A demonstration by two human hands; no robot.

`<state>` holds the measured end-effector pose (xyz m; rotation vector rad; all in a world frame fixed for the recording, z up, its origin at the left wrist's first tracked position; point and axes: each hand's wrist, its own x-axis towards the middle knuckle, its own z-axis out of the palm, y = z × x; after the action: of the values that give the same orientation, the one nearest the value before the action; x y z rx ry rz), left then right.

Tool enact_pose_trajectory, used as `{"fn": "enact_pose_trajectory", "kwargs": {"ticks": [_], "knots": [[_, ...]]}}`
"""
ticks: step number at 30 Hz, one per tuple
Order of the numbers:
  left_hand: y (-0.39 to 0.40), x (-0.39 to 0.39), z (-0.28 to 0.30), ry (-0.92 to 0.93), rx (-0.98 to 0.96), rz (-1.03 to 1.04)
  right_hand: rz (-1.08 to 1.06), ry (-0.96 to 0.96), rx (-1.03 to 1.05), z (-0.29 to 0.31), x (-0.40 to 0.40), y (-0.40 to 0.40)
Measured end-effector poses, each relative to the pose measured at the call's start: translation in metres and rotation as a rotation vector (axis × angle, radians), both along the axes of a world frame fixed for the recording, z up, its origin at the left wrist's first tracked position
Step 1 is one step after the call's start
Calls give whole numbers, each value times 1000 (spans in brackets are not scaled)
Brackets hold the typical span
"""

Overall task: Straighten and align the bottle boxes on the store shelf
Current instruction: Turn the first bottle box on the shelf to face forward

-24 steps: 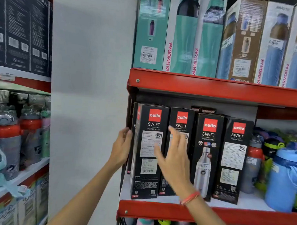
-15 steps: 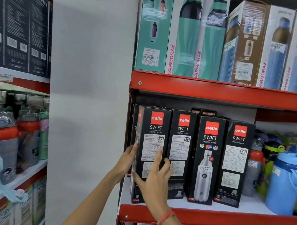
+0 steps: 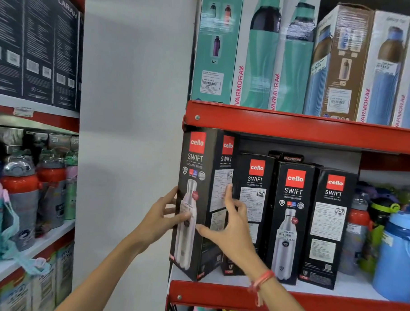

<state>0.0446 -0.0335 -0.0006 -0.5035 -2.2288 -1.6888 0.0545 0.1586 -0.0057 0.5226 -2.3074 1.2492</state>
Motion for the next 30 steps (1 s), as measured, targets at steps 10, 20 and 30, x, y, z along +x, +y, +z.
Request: {"fn": "enact_pose_trajectory", "kwargs": {"ticks": [10, 20, 30], "knots": [[13, 6, -22, 149, 3, 54, 375, -240, -13, 13, -21, 21], [34, -30, -43, 139, -25, 116, 140, -192, 137, -4, -47, 7], [38, -39, -55, 103, -72, 215, -408, 377, 0, -15, -39, 14]]}}
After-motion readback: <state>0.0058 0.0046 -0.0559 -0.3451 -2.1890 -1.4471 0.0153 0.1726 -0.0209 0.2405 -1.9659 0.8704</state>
